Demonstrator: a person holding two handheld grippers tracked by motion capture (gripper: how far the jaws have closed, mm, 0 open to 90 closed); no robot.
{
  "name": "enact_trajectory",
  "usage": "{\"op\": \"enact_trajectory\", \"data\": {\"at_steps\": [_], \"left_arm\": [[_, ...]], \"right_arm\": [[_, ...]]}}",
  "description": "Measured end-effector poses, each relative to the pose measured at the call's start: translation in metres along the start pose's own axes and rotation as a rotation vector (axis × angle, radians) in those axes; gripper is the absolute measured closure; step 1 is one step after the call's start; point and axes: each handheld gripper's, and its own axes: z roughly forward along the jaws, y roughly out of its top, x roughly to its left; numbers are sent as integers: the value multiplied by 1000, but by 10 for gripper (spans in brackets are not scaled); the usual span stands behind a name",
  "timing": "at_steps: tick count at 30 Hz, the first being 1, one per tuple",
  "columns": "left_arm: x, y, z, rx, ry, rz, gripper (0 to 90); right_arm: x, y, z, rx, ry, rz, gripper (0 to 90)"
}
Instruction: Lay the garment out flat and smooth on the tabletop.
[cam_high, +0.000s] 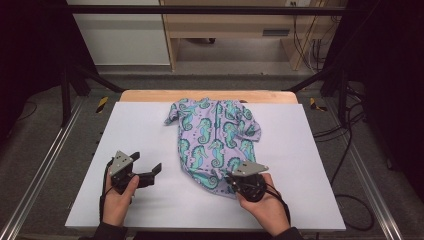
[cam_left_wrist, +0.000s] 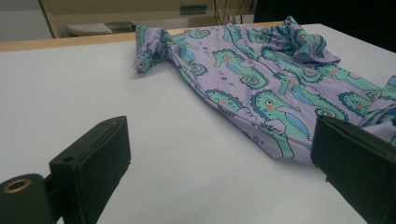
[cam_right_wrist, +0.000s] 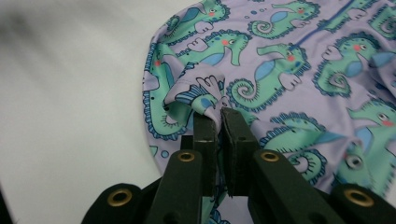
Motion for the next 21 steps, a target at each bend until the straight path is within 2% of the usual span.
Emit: {"op": "enact_trajectory", "data": {"at_steps": [6,12,16,18,21], "left_arm": [[-6,0,2,15,-17,10,55],[-16,2,4,35,-53,22,60],[-25,3,6,59,-80,32,78],[-30,3,7,67,-97,33,81],[-39,5,9,82,-115,45,88]], "right_arm": [[0,-12,-34,-6,-24,-5,852],[-5,-25,-55,3,-59,-9,852],[-16,-42,-57,38,-105,5,851],[-23,-53,-53,63,-128,18,851],[-33,-66,-45,78,-140,47,851]]}}
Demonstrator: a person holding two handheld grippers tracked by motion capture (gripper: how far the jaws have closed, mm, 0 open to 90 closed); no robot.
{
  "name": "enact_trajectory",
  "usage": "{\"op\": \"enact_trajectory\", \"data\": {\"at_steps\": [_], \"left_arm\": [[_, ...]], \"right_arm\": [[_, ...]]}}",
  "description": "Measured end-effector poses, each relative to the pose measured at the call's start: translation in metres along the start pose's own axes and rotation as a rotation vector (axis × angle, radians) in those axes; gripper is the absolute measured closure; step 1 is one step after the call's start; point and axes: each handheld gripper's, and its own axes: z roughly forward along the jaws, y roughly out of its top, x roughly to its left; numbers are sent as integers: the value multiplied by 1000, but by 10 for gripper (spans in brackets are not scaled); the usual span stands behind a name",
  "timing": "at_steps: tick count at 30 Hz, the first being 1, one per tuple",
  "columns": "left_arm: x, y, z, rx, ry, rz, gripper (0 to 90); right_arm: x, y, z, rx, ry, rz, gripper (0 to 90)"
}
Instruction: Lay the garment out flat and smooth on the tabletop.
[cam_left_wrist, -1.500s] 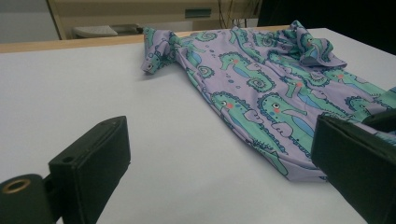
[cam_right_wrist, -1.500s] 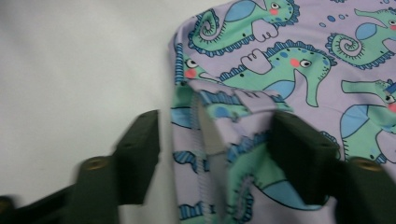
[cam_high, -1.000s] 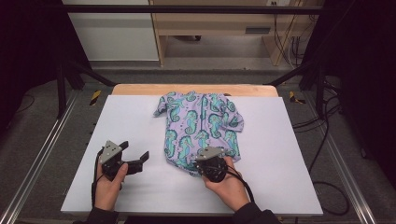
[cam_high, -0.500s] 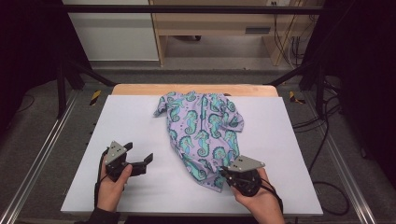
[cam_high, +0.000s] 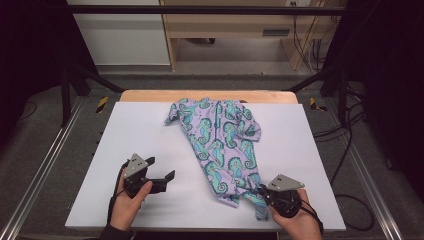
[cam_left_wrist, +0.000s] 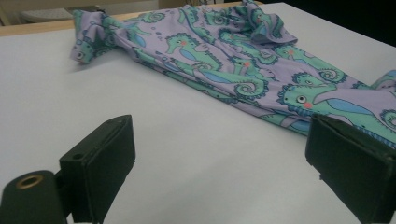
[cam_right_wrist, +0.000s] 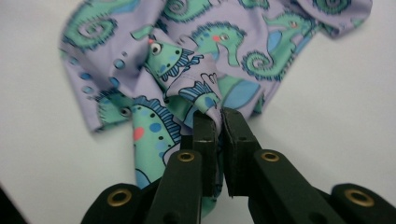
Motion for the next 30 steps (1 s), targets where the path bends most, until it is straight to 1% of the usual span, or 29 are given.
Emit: {"op": "enact_trajectory", "data": {"at_steps": [2,4,6,8,12,13,16,19,21,23,25,27,30], "left_arm": [[-7,1,2,15,-19,7,92],[-16,3,5,24,-49,4,100],[-27,4,8,36,-75,7,106],[-41,5,12,55,-105,15,118],[-72,3,24,112,-156,54,144],[-80,3,28,128,-165,70,147],[-97,1,39,173,-177,102,184],[-112,-2,49,217,-182,122,220],[-120,-3,56,246,-182,145,245],[-125,-4,62,262,-185,158,276],[-130,-5,67,279,-177,188,311],[-132,-5,71,281,-171,206,362],[-133,-5,76,292,-162,228,481]], "right_arm": [[-5,-5,6,-5,4,24,851],[-7,-8,11,-13,10,43,850],[-7,-8,15,-27,21,43,850],[-7,-8,18,-37,28,46,849],[-7,-7,24,-52,40,55,847],[-7,-7,25,-58,43,57,846],[-7,-7,26,-84,59,61,844],[-6,-8,28,-96,71,68,843],[-6,-9,29,-104,78,75,841],[-6,-10,30,-111,83,81,841],[-5,-11,31,-116,88,83,840],[-5,-11,31,-121,91,86,839],[-5,-11,32,-128,95,93,839]]}}
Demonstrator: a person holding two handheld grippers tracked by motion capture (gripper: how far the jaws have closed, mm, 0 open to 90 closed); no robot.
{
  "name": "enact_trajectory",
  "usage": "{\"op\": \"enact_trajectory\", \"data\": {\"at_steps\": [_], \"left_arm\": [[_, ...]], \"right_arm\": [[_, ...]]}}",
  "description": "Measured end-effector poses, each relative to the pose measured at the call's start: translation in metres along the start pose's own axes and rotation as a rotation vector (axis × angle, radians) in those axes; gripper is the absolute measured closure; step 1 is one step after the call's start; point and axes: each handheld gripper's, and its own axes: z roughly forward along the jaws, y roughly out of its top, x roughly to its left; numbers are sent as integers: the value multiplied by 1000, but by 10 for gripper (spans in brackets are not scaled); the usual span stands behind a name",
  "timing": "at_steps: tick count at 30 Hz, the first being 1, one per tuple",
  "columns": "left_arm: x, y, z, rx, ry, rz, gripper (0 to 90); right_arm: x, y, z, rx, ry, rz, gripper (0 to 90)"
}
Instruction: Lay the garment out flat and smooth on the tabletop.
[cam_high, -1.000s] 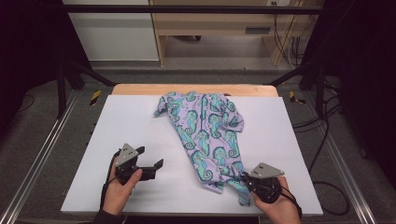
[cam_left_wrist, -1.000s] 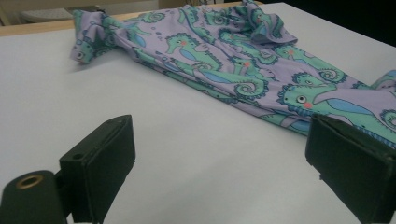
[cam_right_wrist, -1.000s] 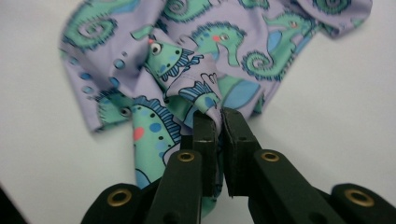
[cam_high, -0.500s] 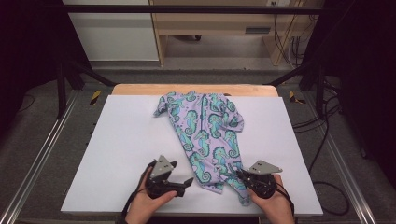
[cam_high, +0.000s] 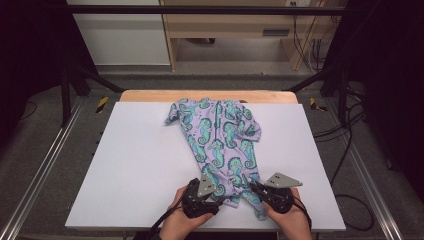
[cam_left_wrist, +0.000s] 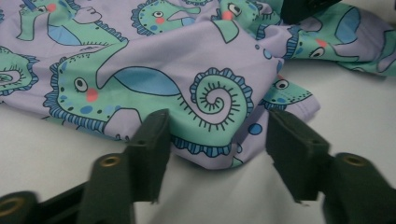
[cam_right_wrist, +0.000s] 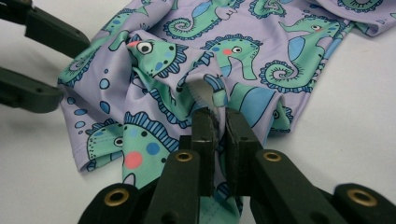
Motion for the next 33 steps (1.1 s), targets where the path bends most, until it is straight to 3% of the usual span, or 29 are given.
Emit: {"op": "enact_trajectory", "data": {"at_steps": [3,7,12,21,28,33], "left_arm": [[1,-1,4,9,-3,20,655],[-1,-2,2,-17,-22,36,863],[5,-3,-13,-70,-45,-2,881],[20,-8,-61,-147,-52,-60,887],[38,-24,-101,-158,-35,-95,888],[53,-42,-128,-147,14,-123,888]], "right_arm": [[0,-1,0,-5,3,-2,839],[0,0,0,-10,4,-5,840],[0,0,-2,-14,6,-3,840],[2,4,-14,-34,15,-8,842],[13,7,-31,-44,47,-29,844],[29,8,-39,-40,90,-60,844]]}}
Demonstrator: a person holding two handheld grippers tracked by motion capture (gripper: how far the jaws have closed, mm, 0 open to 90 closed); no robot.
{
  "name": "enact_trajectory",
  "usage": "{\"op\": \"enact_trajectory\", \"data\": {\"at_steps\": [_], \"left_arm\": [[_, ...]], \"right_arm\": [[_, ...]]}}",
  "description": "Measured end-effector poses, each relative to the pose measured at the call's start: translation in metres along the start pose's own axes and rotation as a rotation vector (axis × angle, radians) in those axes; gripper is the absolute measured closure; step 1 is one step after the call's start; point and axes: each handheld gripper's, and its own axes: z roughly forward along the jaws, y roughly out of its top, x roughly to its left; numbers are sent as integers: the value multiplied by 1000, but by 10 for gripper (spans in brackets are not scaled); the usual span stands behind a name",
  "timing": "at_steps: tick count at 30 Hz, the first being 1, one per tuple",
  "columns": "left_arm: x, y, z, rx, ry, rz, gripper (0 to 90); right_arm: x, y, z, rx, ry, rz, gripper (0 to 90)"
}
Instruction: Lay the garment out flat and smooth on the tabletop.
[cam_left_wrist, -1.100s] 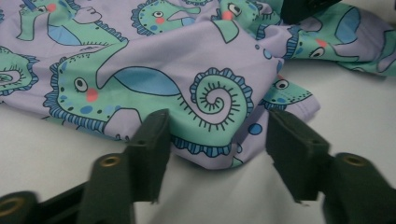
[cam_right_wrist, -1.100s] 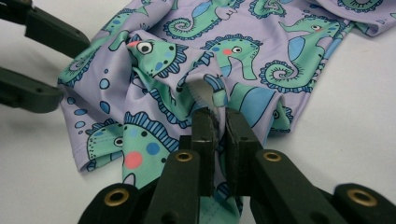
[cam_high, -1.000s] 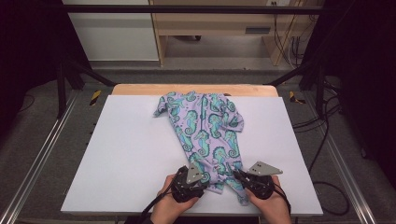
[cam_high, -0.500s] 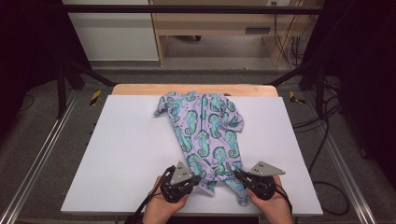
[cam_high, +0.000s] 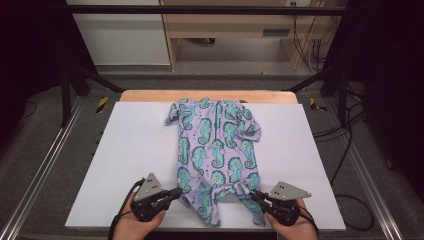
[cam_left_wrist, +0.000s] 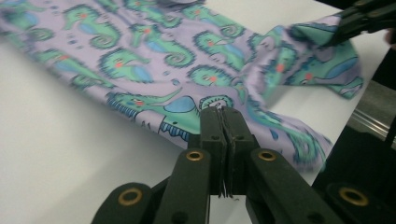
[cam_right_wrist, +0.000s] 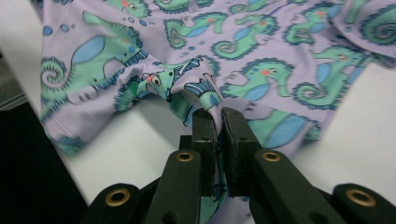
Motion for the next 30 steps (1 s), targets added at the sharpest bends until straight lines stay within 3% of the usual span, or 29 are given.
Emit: {"op": "enact_trajectory", "data": {"at_steps": [5,9,13,19,23,27,30], "left_arm": [[10,-14,-14,29,23,-25,889],[14,-26,-5,78,20,-33,886],[15,-32,3,95,27,-20,881],[16,-32,0,54,54,-3,819],[17,-28,-5,4,78,-3,720],[20,-22,-8,-54,96,-25,622],[23,-20,-5,-54,97,-33,590]], "right_arm": [[21,-2,4,33,43,-40,844],[31,-6,12,70,61,-65,829],[29,-5,15,71,60,-50,757],[25,3,8,42,58,-38,586],[22,9,4,22,41,-37,489],[15,14,3,15,15,-25,432],[6,17,3,16,-14,-5,406]]}}
